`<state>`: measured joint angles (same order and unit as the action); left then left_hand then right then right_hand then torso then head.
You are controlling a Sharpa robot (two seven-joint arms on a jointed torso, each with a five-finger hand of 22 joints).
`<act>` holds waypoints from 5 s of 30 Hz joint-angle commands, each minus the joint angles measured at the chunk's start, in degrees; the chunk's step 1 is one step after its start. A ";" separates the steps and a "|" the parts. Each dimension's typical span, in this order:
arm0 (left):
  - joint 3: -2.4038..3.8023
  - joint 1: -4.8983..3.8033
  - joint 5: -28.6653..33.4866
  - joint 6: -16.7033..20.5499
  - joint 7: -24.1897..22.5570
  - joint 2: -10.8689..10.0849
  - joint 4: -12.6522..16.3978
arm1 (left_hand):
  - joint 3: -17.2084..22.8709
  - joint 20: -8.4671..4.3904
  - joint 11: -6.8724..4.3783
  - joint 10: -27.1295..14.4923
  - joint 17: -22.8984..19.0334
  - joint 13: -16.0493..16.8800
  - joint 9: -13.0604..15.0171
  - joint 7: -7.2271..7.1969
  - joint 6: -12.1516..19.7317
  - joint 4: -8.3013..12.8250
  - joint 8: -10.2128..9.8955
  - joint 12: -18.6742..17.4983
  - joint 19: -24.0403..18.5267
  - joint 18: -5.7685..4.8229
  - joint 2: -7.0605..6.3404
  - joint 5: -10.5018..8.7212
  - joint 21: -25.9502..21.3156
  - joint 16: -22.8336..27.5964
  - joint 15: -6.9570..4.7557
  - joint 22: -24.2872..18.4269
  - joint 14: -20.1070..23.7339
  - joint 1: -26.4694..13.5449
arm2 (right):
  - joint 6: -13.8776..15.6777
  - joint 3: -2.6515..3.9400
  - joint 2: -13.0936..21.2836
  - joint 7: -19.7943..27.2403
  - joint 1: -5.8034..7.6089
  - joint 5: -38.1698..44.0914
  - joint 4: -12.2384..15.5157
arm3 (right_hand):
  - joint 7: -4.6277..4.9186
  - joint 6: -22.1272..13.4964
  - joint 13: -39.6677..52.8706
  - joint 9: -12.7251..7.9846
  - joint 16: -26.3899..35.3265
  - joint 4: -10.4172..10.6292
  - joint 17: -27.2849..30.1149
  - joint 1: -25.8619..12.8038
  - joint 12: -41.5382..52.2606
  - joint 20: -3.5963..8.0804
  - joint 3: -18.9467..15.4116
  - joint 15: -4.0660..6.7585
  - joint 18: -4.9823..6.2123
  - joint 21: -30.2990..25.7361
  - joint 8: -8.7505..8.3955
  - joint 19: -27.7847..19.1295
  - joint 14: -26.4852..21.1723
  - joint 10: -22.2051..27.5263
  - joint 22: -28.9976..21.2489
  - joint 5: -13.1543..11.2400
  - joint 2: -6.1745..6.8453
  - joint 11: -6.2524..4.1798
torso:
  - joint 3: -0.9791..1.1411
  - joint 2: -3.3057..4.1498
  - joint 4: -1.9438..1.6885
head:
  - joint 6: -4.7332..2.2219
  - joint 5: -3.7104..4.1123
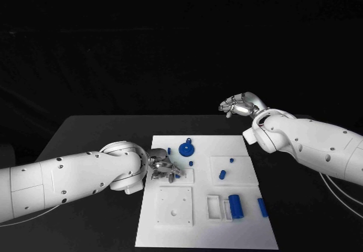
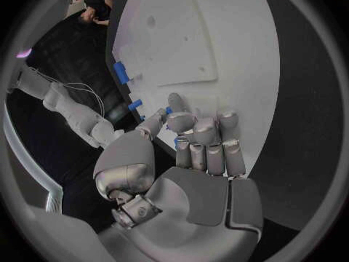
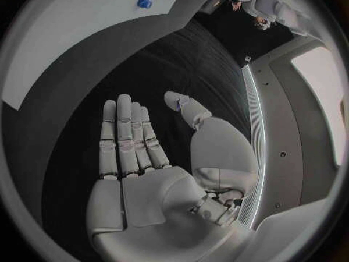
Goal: Assemble the parts on the task board
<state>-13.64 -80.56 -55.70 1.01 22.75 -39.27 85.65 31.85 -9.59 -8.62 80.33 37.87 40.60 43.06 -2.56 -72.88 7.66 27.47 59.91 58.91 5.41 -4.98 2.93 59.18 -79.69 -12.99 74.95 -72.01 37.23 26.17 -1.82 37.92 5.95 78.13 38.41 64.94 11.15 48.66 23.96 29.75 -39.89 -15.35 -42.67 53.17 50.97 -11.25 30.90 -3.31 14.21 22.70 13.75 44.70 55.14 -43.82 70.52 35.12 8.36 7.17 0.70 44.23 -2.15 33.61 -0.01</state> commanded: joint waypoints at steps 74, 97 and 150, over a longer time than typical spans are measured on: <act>4.27 -1.72 5.25 -3.41 -1.08 7.62 -21.08 | 0.99 -5.08 4.69 -1.88 -3.85 -4.58 -3.88 5.17 15.43 -6.76 -7.72 -5.83 -2.78 -2.10 -7.54 -0.11 -3.80 5.70 3.04 -0.89 3.17 6.34 | -0.91 0.04 -0.45 0.22 -0.19 0.09 -0.49 | 0.10 -0.92 -1.58 -0.35 -0.05 -0.05 0.58 -0.02 0.71 -0.52 -0.48 -0.46 0.79 -0.77 0.12 -0.90 -1.16 1.32 0.20 0.94 -0.60 0.41 | -0.01 0.17 0.07 | -1.17 0.51; 4.05 -1.30 6.17 -5.09 -1.42 8.70 -23.27 | 0.20 -5.00 4.83 -2.34 -3.88 -4.57 -3.84 5.31 15.73 -6.61 -7.73 -5.96 -3.31 -2.23 -6.36 -0.10 -3.95 5.76 3.19 -0.71 3.67 7.12 | -0.91 0.04 -0.56 0.22 -0.19 0.09 -0.37 | 0.10 -0.94 -1.70 -0.37 -0.07 -0.05 0.62 -0.01 0.77 -0.53 -0.49 -0.47 0.79 -0.80 0.13 -0.92 -1.19 1.36 0.22 0.96 -0.61 0.42 | 0.11 -0.02 0.00 | -0.74 0.75; 3.31 -0.71 6.53 -7.54 -2.56 10.15 -24.84 | -2.37 -4.90 4.96 -2.65 -4.01 -4.69 -4.18 5.39 15.15 -0.27 -7.48 -5.99 -4.08 -2.63 -0.07 -0.04 -4.34 5.54 3.35 -0.04 4.40 12.75 | -1.15 0.04 -1.05 0.22 -0.20 0.00 -0.92 | 0.12 -0.98 -1.97 -0.42 -0.12 -0.02 0.70 0.00 0.94 -0.56 -0.51 -0.49 0.79 -0.84 0.16 -0.96 -1.24 1.42 0.26 1.04 -0.68 0.45 | 0.05 -0.04 -0.02 | -0.24 0.82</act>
<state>-10.02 -81.75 -49.02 -4.66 19.95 -29.23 60.84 29.44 -8.22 -3.79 78.01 33.90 35.95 39.04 2.80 -57.48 7.15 20.09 54.31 55.24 3.54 -5.50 2.92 55.23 -74.10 -9.66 74.83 -68.10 49.99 25.68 -1.82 37.07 5.87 77.94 38.38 64.07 11.23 48.18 22.04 29.42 -39.89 -15.49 -42.04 53.17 51.63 -11.85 30.72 -3.66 14.21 22.17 13.75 44.10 54.36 -42.80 70.68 35.77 8.36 7.78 0.73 44.20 -2.15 33.28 0.84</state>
